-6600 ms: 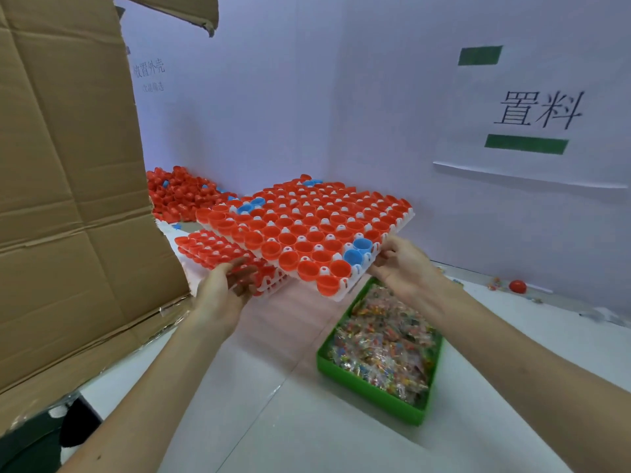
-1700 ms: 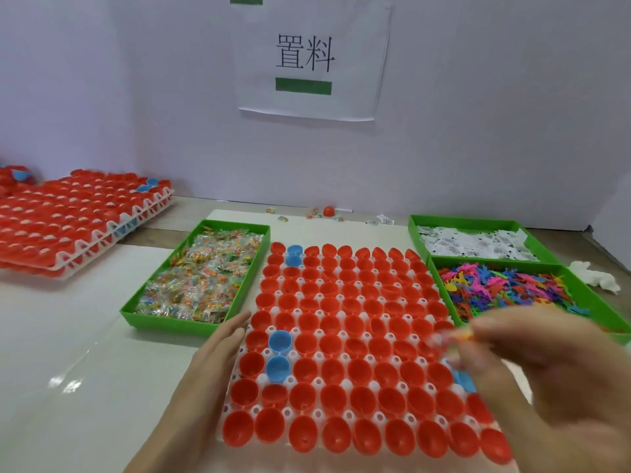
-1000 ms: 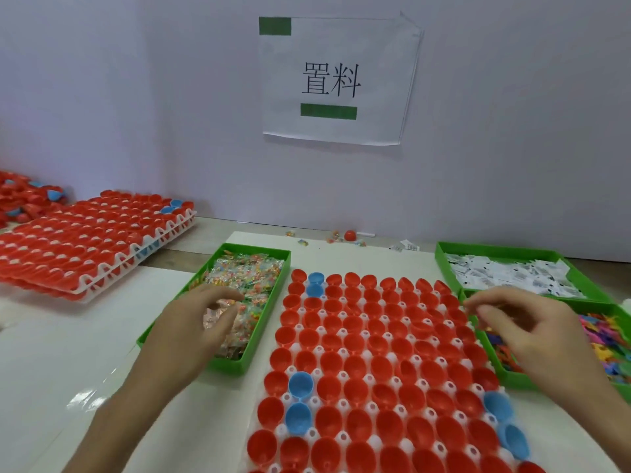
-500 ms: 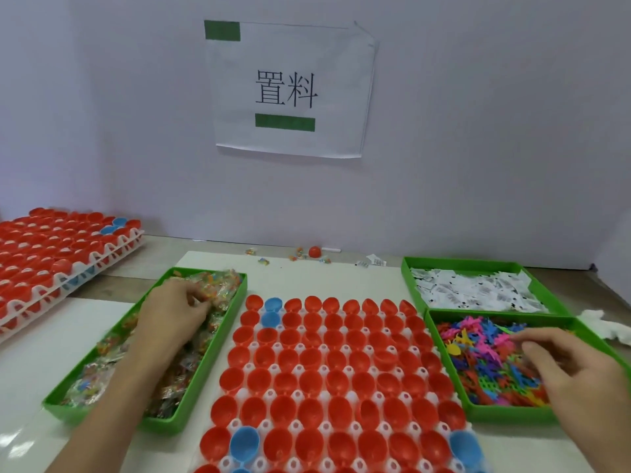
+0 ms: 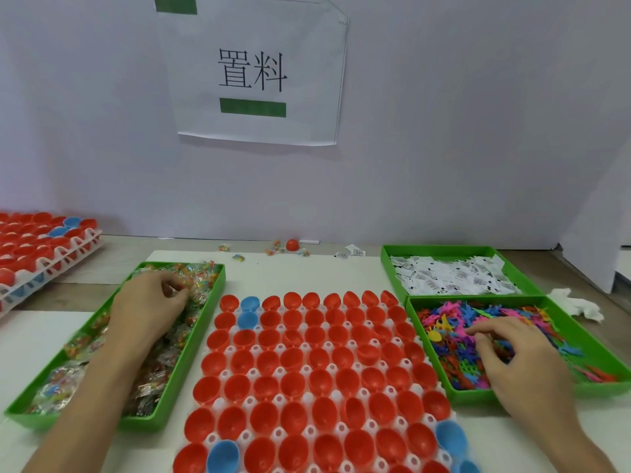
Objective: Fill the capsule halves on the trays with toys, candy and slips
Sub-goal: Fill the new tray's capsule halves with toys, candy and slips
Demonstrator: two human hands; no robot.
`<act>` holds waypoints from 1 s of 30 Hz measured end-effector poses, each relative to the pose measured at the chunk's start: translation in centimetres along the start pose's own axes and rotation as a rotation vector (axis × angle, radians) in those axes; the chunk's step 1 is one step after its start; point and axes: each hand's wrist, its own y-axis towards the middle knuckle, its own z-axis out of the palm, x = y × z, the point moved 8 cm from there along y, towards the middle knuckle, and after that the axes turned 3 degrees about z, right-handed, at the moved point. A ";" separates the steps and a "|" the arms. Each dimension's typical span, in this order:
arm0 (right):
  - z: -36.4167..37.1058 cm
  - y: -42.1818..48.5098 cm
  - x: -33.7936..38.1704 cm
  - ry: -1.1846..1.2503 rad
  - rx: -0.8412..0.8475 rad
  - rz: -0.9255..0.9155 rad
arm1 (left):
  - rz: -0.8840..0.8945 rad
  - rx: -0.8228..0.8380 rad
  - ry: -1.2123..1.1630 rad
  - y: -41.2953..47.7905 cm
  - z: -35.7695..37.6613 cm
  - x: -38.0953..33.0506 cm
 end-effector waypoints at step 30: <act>5.7 11.9 -0.8 -0.071 0.283 0.201 | -0.006 -0.183 -0.269 -0.7 -1.8 0.3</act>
